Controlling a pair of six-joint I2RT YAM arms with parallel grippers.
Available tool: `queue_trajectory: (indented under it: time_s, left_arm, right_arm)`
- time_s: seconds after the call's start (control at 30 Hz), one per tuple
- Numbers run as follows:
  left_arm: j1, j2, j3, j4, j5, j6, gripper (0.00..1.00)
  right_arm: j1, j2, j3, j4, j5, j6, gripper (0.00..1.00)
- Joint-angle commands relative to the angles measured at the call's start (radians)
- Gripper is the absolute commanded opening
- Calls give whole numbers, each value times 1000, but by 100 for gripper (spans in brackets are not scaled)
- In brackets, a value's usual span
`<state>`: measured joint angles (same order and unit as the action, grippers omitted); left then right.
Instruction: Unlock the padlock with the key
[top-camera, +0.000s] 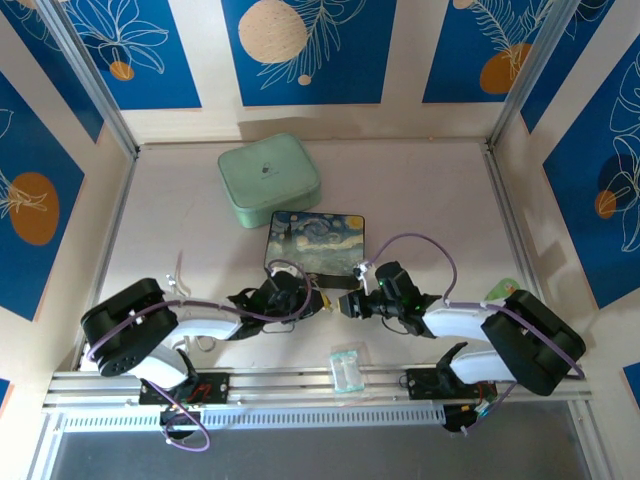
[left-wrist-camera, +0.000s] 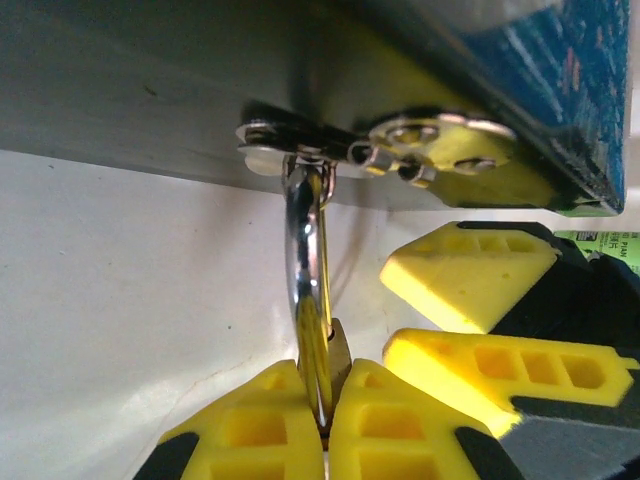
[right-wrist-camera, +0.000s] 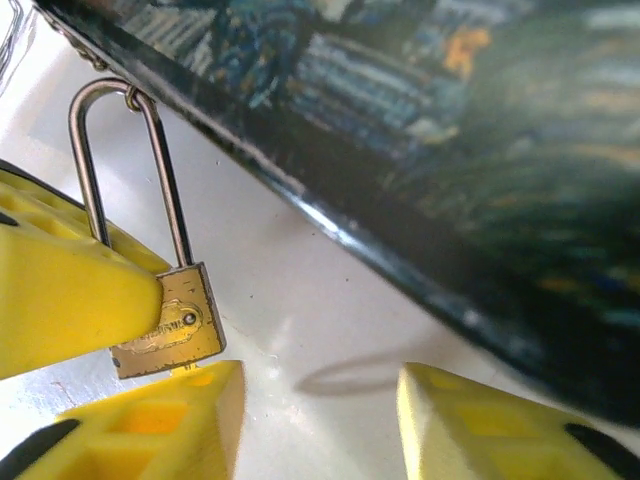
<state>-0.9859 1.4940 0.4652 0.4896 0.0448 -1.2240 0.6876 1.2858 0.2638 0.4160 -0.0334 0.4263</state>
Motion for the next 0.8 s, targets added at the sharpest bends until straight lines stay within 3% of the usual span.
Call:
queue_trajectory:
  time_s: [0.0, 0.13, 0.33, 0.53, 0.77]
  left_arm:
    - [0, 10, -2, -58, 2, 1, 0]
    - [0, 15, 32, -188, -40, 47, 0]
    - [-2, 22, 51, -297, -110, 95, 14]
    - [-14, 86, 110, -371, -169, 139, 27]
    - [-44, 169, 181, -435, -232, 152, 33]
  right_arm:
    - [11, -51, 3, -41, 40, 4, 51]
    - [33, -109, 18, -93, 118, 48, 60]
    - [46, -147, 35, -156, 214, 88, 61]
    - [45, -145, 35, -164, 213, 103, 61]
    - [45, -170, 36, -183, 216, 114, 60]
